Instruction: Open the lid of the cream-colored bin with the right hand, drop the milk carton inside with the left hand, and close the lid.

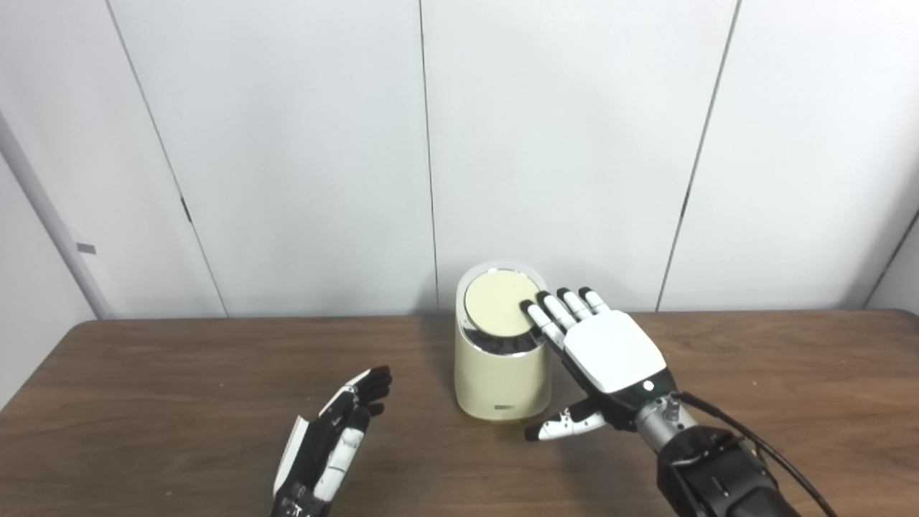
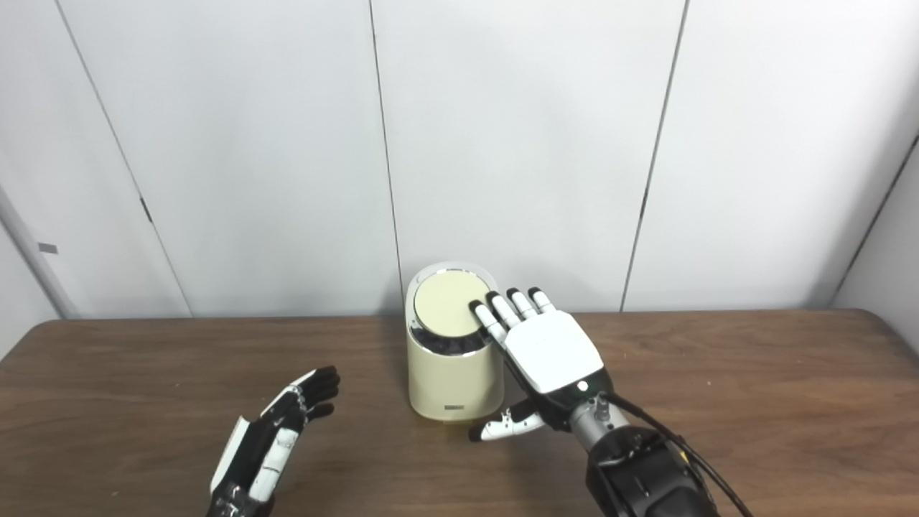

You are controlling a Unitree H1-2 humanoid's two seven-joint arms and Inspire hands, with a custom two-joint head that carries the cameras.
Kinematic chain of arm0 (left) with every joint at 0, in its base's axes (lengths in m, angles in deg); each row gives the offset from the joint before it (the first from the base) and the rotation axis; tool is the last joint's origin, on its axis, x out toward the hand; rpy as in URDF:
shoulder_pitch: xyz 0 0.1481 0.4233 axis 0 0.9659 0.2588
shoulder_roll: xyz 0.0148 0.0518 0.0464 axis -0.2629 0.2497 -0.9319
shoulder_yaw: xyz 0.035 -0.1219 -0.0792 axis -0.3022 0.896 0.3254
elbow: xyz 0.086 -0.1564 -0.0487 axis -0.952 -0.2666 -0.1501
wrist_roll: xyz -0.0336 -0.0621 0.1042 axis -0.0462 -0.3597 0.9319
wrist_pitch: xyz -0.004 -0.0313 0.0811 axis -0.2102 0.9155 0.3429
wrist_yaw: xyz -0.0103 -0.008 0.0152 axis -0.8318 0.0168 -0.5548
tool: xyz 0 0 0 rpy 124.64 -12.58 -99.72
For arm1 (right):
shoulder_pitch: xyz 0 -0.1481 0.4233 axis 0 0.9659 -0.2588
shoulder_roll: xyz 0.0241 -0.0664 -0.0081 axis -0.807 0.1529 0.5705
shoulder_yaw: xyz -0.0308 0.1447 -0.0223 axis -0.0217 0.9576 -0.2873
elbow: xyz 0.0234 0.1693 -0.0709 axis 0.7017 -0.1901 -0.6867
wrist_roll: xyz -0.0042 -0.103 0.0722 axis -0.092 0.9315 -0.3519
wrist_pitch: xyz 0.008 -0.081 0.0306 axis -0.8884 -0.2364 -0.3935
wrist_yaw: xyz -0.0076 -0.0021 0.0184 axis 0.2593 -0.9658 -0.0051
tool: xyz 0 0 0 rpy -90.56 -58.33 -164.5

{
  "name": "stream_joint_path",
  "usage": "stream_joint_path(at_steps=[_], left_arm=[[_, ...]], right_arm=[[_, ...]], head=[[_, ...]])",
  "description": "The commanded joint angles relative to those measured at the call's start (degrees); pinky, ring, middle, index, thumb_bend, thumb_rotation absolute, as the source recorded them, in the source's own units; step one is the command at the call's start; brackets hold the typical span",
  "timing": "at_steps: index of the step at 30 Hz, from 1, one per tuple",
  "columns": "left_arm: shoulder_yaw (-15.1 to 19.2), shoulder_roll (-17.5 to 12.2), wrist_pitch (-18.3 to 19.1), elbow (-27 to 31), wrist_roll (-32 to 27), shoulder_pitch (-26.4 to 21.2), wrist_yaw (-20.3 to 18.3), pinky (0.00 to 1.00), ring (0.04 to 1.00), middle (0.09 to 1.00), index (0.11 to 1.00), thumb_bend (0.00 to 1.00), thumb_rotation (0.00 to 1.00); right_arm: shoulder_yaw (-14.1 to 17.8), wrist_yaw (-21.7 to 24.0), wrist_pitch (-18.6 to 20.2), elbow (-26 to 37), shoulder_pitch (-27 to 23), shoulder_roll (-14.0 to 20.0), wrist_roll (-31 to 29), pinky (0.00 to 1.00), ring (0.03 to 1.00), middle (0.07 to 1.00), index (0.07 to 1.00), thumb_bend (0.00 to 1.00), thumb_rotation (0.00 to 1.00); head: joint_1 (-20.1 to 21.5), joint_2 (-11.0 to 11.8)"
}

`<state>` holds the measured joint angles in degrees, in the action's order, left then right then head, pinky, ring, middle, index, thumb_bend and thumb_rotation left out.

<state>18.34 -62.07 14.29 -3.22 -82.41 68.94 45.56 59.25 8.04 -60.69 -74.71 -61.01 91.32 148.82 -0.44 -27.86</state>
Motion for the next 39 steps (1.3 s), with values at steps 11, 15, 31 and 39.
stream_joint_path(at_steps=[11, 15, 31, 39], left_arm=[[-0.2, -0.2, -1.7, 0.3, 0.4, -0.9, 0.5, 0.85, 0.864, 0.861, 0.879, 0.68, 0.91], [-0.1, -0.2, -2.1, -0.1, 0.0, -1.1, 0.3, 0.84, 0.863, 0.861, 0.880, 0.67, 0.91], [-0.1, -0.3, -2.1, -0.4, 1.0, -1.3, 0.8, 0.85, 0.863, 0.861, 0.880, 0.61, 0.91], [0.5, 0.1, -1.8, -0.1, -1.2, -1.3, 0.4, 0.79, 0.840, 0.842, 0.855, 0.29, 0.61]], right_arm=[[3.8, -4.0, 0.1, 4.0, 0.4, -1.0, -3.2, 1.00, 1.000, 1.000, 0.986, 0.74, 0.71], [6.3, -5.2, 0.2, 6.4, 1.0, -1.6, -5.8, 1.00, 1.000, 1.000, 1.000, 0.83, 0.73], [20.4, -22.7, -9.7, 4.7, 9.9, -4.5, -32.4, 0.90, 0.963, 0.977, 0.959, 0.46, 0.80], [23.7, -32.2, -27.4, -4.8, 16.6, -9.2, -52.6, 0.59, 0.719, 0.751, 0.741, 0.24, 0.56]], head=[[-0.1, 0.2], [0.0, 0.3], [-0.1, 0.6], [0.2, 0.6]])
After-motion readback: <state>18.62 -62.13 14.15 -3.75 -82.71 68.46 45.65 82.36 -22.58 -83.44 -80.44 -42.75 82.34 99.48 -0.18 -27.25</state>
